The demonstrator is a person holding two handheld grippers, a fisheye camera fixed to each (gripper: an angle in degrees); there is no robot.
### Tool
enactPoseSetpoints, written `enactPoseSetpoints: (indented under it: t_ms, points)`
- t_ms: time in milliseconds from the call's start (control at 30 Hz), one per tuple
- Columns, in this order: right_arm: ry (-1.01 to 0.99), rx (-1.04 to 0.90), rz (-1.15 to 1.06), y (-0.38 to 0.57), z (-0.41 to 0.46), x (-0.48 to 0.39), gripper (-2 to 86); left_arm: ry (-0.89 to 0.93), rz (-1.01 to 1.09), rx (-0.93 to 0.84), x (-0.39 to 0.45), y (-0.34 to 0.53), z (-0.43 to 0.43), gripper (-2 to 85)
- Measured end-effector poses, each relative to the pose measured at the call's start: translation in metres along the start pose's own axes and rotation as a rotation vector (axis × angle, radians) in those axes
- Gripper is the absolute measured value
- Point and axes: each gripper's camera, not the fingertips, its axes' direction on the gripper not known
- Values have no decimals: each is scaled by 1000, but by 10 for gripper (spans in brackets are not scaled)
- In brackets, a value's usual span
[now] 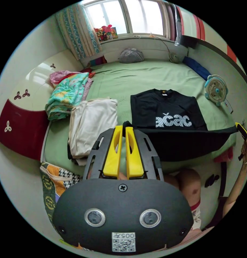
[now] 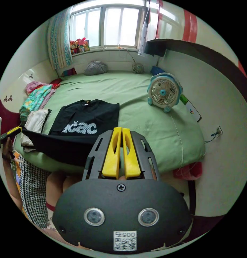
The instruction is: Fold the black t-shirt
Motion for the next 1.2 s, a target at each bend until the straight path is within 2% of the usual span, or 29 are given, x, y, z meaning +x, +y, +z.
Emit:
enactPoseSetpoints:
  t_ms: [133,300,400,433,533,667,767,900,967,1200]
  points:
    - [30,-16,-17,-78,61,-9,-15,23,-15,-30,-8,-87,72,18]
    - [31,-111,49,-195,192,-21,-5,13,-128,-51,-14,-176,170,34]
    - [190,-84,133,-228,251,-25,23,-28,-202,-11,-24,-204,216,54]
    - [185,-71,142,-231,256,-24,33,-17,-221,11,-28,-207,226,55]
    - [108,-10,130,-225,267,-24,75,23,-180,13,-32,-196,249,58]
    - [21,-124,-45,-176,281,-30,98,113,-38,-86,-22,-148,280,78]
    - [-32,-219,-98,-134,285,-24,104,194,-23,-123,-15,-105,299,97]
    - [-43,-284,-109,-105,286,-16,113,148,7,-179,-4,-71,328,111]
    - [-54,-296,-114,-102,289,-17,121,180,28,-207,3,-64,350,121]
    - [-63,-392,-96,-95,330,-39,105,55,17,-232,25,-69,398,114]
